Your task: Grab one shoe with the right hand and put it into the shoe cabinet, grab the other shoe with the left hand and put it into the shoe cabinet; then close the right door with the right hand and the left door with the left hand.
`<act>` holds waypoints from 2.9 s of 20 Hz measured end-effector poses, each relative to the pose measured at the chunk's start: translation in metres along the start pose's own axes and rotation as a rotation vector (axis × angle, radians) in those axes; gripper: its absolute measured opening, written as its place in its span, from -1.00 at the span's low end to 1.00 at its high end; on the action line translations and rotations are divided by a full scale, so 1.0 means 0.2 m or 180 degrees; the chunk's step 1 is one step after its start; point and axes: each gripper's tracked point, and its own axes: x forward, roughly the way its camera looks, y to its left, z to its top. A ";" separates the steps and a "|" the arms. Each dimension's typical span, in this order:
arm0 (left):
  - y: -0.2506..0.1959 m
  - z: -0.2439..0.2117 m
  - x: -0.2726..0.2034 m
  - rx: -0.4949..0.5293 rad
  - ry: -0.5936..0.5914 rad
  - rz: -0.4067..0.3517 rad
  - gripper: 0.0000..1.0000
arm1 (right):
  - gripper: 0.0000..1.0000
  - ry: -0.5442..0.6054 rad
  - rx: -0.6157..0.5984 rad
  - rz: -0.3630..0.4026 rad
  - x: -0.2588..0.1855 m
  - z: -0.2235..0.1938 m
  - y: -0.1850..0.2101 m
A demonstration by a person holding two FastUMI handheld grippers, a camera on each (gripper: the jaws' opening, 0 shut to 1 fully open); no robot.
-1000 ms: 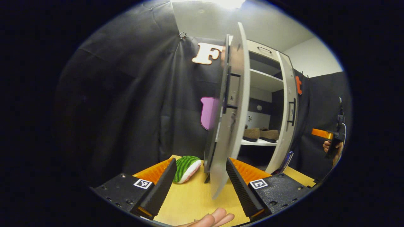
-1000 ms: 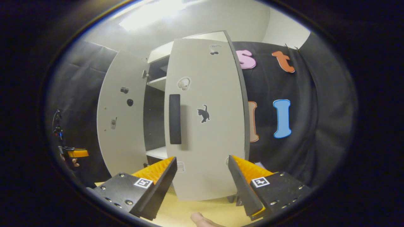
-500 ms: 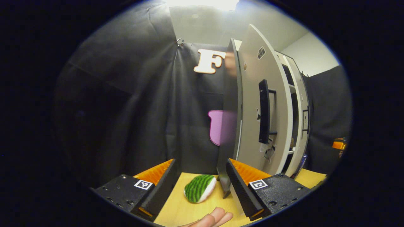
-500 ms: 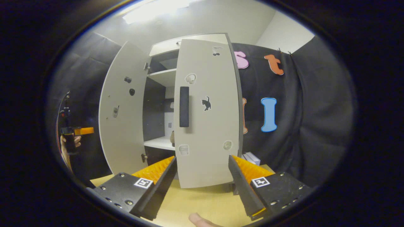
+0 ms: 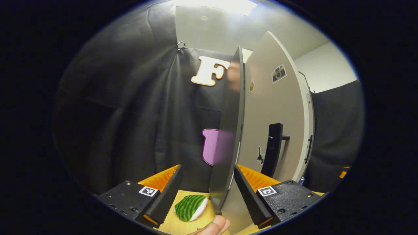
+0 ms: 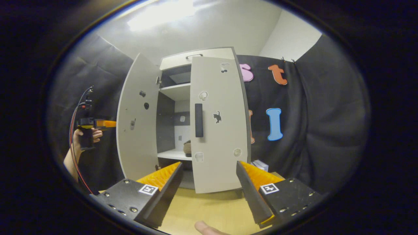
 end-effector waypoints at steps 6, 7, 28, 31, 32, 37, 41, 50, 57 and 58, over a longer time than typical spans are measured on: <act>-0.15 -0.01 0.05 -0.0069 0.0188 -0.0088 0.84 | 0.96 -0.0035 -0.0066 -0.0210 -0.08 -0.02 -0.07; -0.17 -0.02 0.06 -0.0079 0.0229 -0.0079 0.84 | 0.96 -0.0030 -0.0056 -0.0183 -0.09 -0.03 -0.06; -0.69 -0.21 0.25 0.0084 0.0617 -0.0237 0.84 | 0.96 0.0082 0.0243 -0.0137 -0.16 -0.13 -0.12; -0.90 -0.25 0.25 -0.0084 0.0746 -0.0451 0.85 | 0.94 0.0098 0.0150 -0.0288 -0.17 -0.10 -0.19; -0.95 -0.23 0.25 -0.0126 0.0708 -0.0487 0.76 | 0.94 0.0083 0.0127 -0.0317 -0.18 -0.08 -0.20; -1.04 -0.14 0.20 0.0108 0.0529 -0.0411 0.89 | 0.95 -0.0026 0.0074 -0.0351 -0.20 0.05 -0.22; -1.06 -0.09 0.14 0.0205 0.0439 -0.0415 0.90 | 0.95 -0.0046 0.0100 -0.0416 -0.20 0.07 -0.24; -1.04 -0.17 -0.09 0.0339 0.0485 -0.0198 0.90 | 0.95 0.0061 0.0067 -0.0440 -0.12 0.07 -0.21; -1.03 -0.28 -0.20 0.0424 0.0493 -0.0031 0.89 | 0.95 0.0108 -0.0158 -0.0371 0.01 0.19 -0.13; -1.03 -0.28 -0.22 0.0414 0.0475 -0.0011 0.89 | 0.96 0.0134 -0.0193 -0.0347 0.03 0.20 -0.11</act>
